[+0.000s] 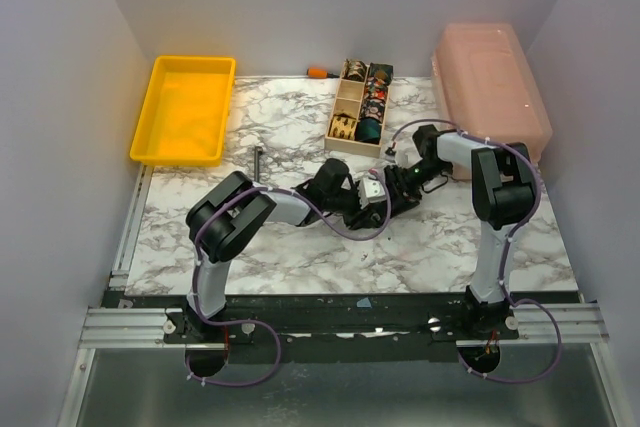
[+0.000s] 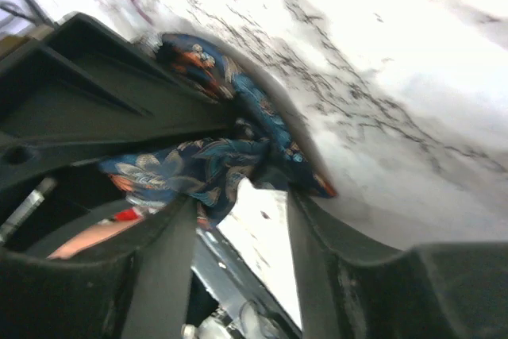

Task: Roll the ties
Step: Roll the tie at the center of the board, then pick up the tie at the center of the board.

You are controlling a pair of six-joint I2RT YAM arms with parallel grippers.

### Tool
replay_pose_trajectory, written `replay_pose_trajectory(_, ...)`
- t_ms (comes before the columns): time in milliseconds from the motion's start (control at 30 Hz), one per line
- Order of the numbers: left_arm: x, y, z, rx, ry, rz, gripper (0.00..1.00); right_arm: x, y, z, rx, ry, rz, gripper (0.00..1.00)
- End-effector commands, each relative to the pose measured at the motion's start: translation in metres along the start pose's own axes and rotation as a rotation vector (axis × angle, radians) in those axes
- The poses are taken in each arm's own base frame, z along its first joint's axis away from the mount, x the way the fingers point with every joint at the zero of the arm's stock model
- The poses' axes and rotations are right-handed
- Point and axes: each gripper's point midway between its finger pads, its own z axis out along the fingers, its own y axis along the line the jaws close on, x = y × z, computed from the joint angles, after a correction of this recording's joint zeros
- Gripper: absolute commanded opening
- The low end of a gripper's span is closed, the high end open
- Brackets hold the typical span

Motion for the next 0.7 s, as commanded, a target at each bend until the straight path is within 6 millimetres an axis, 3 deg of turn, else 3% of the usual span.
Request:
replay_pose_trajectory(0,0.081,-0.026,-0.014,0.032,0.223,-0.094,0.09,-0.002,-0.023,-0.011,0.124,-0.041,-0.011,0.63)
replay_pose_trajectory(67,0.082,-0.025,-0.012,0.035,0.225,-0.102,0.09,-0.007,-0.02,-0.012,0.113,-0.068,-0.007,0.91)
replay_pose_trajectory(267,0.078,-0.023,-0.009,0.046,0.225,-0.101,0.09,-0.027,-0.024,-0.013,0.138,-0.143,-0.018,1.0)
replay_pose_trajectory(367,0.079,-0.022,-0.01,0.046,0.224,-0.095,0.09,-0.03,-0.039,-0.005,0.167,-0.148,-0.011,1.0)
replay_pose_trajectory(467,0.08,-0.022,-0.01,0.045,0.228,-0.102,0.09,-0.024,-0.039,0.009,0.089,-0.105,0.01,1.0)
replay_pose_trajectory(533,0.079,-0.021,-0.01,0.04,0.225,-0.106,0.09,-0.015,-0.027,0.015,-0.005,-0.076,0.016,0.97)
replay_pose_trajectory(667,0.078,-0.021,-0.01,0.039,0.222,-0.111,0.09,0.003,0.0,0.014,-0.161,-0.051,0.01,0.76)
